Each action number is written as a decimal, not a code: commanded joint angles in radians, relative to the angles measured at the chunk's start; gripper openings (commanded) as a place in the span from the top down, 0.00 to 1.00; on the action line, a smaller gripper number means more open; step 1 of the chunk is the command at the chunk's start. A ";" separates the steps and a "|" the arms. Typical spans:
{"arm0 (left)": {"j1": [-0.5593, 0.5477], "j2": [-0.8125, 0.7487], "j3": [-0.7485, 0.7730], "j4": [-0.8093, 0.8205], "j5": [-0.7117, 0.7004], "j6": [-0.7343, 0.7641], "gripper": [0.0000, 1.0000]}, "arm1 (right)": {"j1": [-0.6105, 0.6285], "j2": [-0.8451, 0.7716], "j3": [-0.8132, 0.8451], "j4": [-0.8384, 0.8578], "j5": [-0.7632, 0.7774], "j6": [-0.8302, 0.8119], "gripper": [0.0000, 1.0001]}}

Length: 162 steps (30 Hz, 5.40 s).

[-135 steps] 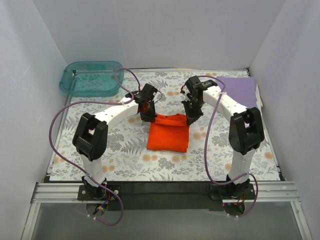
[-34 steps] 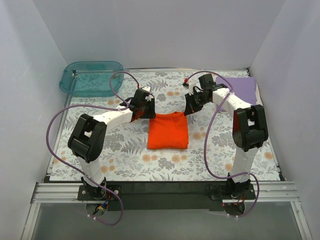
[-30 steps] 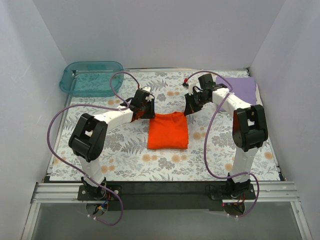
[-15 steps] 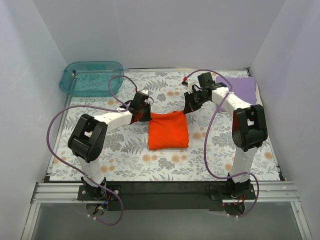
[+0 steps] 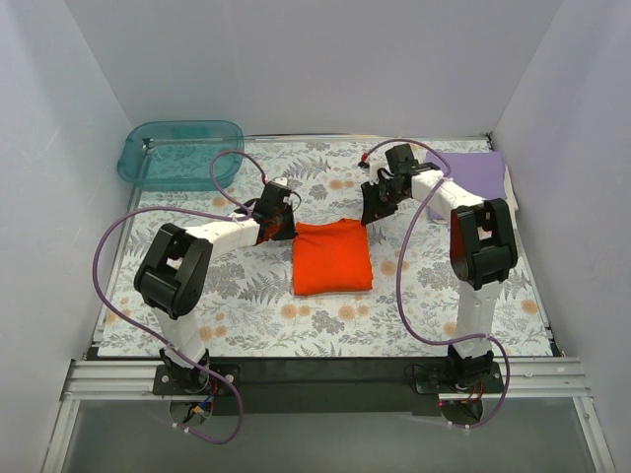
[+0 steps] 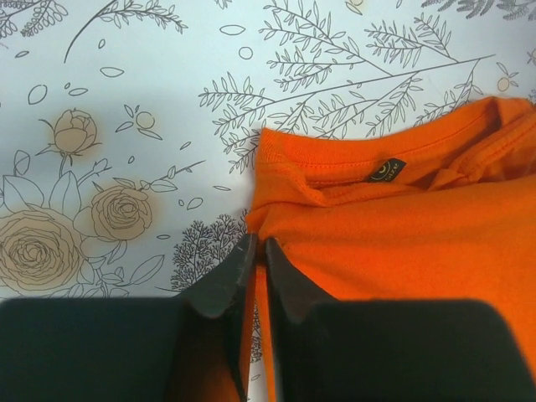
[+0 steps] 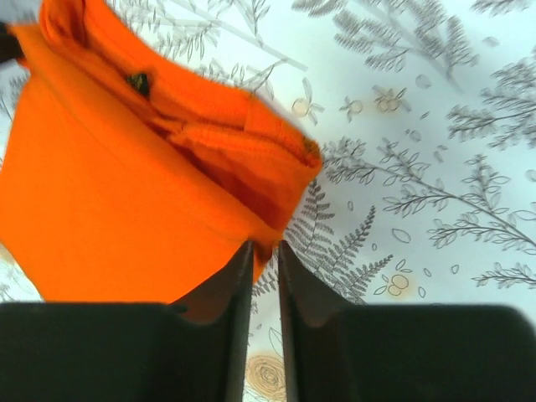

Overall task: Fold and stack the t-shirts
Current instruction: Fold the tshirt, then neatly place the folded tshirt to the corner

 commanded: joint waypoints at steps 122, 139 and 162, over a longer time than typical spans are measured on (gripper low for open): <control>0.114 0.015 0.064 0.059 0.282 -0.326 0.71 | -0.107 -0.007 -0.164 0.442 -0.363 0.497 0.95; 0.191 0.011 0.044 0.048 0.312 -0.217 0.53 | -0.183 -0.034 -0.223 0.446 -0.307 0.471 0.89; -0.599 -0.169 0.044 -0.108 -0.417 0.286 0.42 | -0.242 -0.922 -0.696 0.112 0.083 0.472 0.12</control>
